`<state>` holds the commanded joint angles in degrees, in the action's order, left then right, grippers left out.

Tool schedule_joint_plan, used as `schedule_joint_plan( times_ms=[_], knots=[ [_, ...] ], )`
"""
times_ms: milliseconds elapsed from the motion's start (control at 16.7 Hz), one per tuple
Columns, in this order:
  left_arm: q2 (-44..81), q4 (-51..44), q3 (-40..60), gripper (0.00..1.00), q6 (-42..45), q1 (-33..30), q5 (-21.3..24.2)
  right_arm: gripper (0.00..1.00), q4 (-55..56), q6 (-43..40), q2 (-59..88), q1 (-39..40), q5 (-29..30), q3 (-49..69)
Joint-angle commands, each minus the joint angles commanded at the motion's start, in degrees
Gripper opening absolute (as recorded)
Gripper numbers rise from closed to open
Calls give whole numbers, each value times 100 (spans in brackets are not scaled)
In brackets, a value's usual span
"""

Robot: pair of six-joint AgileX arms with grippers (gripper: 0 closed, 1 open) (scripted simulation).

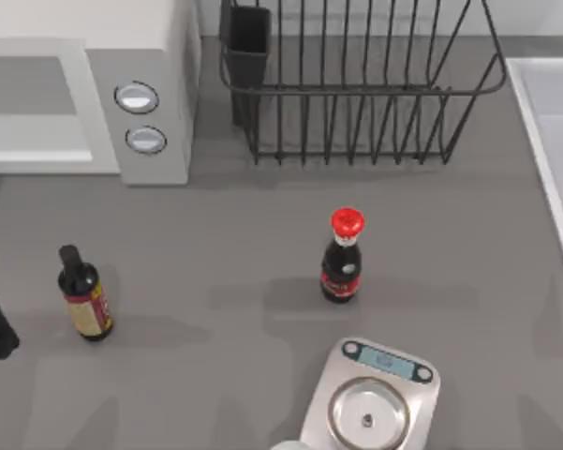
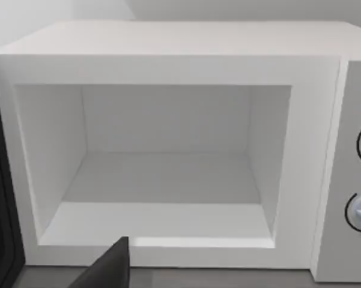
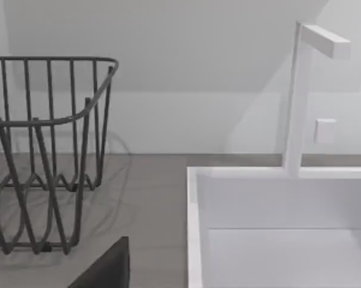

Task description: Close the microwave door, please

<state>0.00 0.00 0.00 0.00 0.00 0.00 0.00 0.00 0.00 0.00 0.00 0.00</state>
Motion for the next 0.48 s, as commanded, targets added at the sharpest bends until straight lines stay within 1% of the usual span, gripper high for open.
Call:
schedule_joint_plan(
  times_ms=[60,480],
  knots=[
    [0,0,0,100,0,0,0,100,0,0,0,0,0,0],
    [0,0,0,47,0,0,0,100,0,0,0,0,0,0]
  ],
)
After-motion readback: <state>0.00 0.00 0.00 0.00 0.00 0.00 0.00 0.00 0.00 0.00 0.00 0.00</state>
